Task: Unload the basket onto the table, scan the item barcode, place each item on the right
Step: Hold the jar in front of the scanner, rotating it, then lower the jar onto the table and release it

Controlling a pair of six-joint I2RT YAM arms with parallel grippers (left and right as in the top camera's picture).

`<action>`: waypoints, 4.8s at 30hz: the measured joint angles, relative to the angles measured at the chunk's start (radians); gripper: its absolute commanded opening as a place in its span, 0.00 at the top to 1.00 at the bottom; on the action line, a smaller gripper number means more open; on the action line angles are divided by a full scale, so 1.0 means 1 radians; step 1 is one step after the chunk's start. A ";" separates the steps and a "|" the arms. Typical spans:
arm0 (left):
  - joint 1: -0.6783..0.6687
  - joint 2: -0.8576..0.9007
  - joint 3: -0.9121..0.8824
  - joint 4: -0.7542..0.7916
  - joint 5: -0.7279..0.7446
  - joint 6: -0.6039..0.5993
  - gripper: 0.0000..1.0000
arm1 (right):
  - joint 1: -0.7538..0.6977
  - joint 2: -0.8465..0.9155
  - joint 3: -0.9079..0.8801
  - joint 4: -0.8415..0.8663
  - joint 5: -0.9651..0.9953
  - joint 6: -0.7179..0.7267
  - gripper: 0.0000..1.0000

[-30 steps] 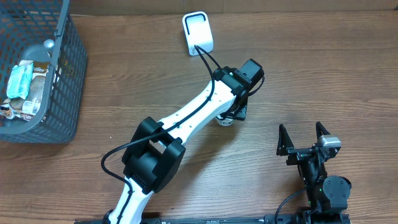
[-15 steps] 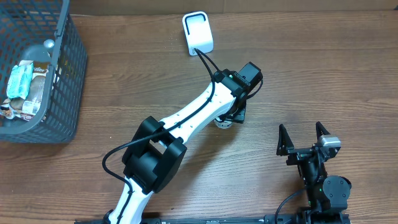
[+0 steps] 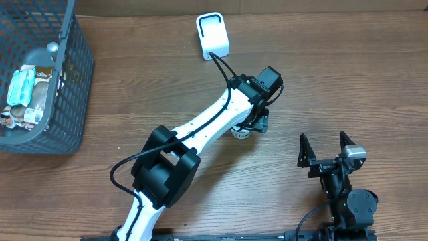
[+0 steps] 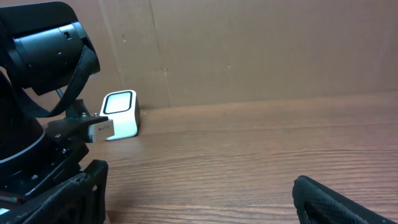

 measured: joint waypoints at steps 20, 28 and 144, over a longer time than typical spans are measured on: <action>0.006 0.000 0.057 -0.069 0.000 0.117 0.11 | 0.000 0.000 0.000 0.000 0.000 0.000 0.00; 0.017 0.000 0.161 -0.153 0.010 0.129 0.16 | 0.000 0.000 0.000 0.000 0.000 0.000 0.00; 0.323 -0.158 0.159 -0.408 -0.110 0.187 0.84 | 0.000 0.000 0.000 0.000 0.000 0.000 0.00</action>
